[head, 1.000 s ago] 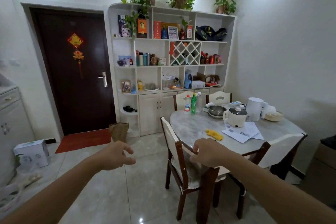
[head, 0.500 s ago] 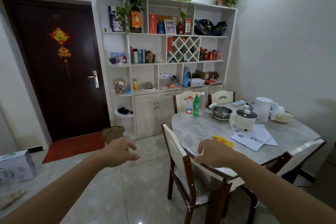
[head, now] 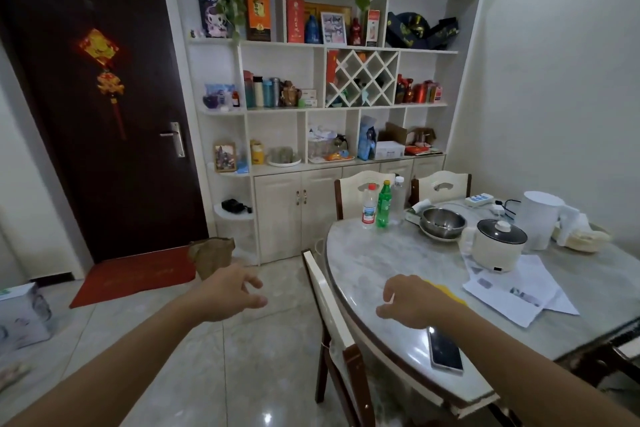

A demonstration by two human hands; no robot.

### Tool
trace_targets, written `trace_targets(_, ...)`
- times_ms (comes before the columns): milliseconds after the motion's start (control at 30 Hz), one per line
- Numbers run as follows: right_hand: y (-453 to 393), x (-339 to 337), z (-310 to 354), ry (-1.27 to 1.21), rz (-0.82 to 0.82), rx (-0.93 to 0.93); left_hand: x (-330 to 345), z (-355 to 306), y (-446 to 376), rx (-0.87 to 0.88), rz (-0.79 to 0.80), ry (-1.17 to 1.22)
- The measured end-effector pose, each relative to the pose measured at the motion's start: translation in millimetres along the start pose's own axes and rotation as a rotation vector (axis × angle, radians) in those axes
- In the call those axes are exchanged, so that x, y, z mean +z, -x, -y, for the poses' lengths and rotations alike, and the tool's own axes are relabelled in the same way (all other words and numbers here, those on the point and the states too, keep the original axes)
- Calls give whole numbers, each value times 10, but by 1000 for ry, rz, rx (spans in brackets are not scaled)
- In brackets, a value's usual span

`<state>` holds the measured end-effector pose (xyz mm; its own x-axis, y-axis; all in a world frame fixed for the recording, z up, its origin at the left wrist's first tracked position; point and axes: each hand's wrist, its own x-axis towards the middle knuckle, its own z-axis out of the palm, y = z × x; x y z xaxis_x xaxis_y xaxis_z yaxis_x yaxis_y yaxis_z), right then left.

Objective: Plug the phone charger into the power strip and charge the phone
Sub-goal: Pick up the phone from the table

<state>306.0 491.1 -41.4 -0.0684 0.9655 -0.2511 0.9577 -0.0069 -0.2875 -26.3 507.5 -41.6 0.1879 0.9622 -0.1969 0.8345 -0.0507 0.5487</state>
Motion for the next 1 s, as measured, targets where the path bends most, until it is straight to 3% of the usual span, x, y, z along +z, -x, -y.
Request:
trace_targets(400, -1361, 888, -1206, -146, 16, 434, 168, 212, -1565, -65, 120, 9)
trace_targets(633, -1841, 1207, -1411, -184, 4, 753, -88, 596, -2701, -49, 205, -33)
trace_targets(767, -1986, 1267, -1557, -349, 9, 958, -337, 746, -3256, -26, 252, -77)
trace_targets(1000, -2327, 1410, -1723, -505, -29, 1106, -451, 679, -4063, 18, 312, -109)
